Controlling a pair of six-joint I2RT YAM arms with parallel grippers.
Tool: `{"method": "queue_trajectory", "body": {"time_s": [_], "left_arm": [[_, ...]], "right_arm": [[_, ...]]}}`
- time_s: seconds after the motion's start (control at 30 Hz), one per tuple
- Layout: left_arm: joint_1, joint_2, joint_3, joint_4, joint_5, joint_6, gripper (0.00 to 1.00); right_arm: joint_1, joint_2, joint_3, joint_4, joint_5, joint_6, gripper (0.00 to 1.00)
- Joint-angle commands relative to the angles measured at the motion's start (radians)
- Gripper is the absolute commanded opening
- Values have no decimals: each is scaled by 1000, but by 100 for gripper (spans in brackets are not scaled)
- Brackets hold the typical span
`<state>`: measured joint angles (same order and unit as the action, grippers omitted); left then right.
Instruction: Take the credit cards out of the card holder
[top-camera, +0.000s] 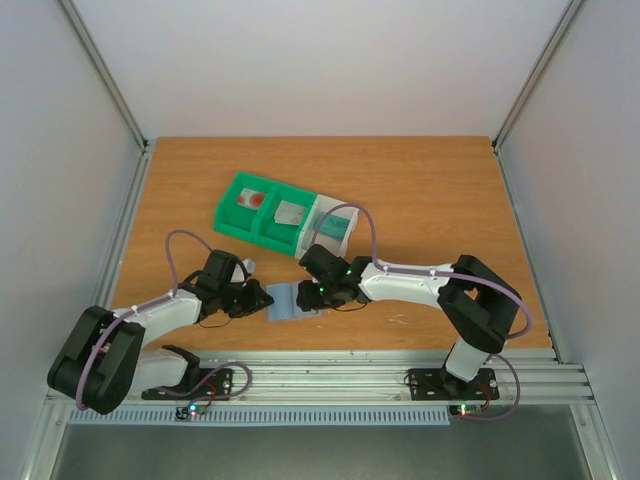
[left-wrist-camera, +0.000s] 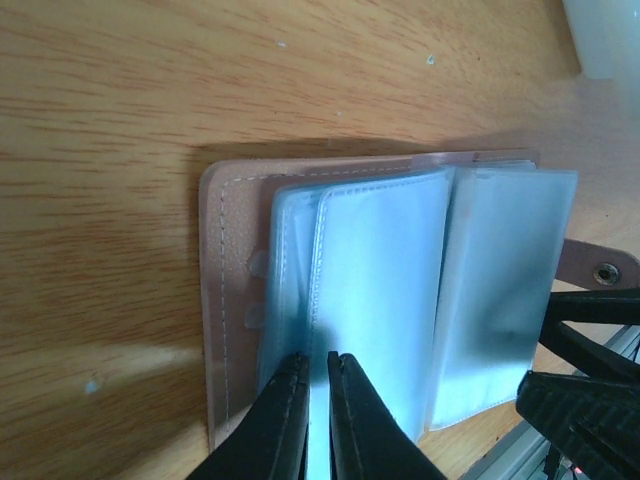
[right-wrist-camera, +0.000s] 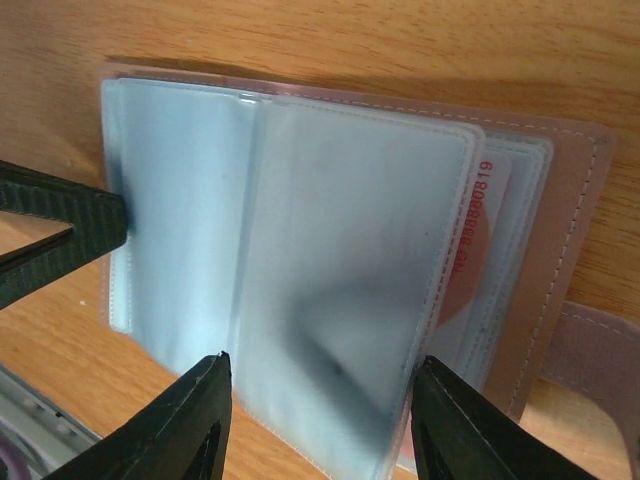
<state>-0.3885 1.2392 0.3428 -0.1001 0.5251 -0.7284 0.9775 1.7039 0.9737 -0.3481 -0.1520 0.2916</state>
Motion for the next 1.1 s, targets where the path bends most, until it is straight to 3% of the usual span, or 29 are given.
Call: {"method": "queue_trajectory", "body": {"time_s": [0.0,0.5,0.77,0.97,1.07], "left_arm": [[-4,0,-21,15,-37,-5,10],[-4,-27,-27,2,-6,-23,13],[-4,-105,-19,-43,-19,-47,17],[-5,-132,-10,-76,-30,-52,17],[-4,-145,-11,-58,12,-64,18]], "right_arm": [[10,-40,22,20,-30,-10,49],[9,-15,39,132,-131,42,50],[9,-9,20,198,-172,65,36],[7,2,8,174,-111,68,19],[7,13,13,160,-99,60,19]]}}
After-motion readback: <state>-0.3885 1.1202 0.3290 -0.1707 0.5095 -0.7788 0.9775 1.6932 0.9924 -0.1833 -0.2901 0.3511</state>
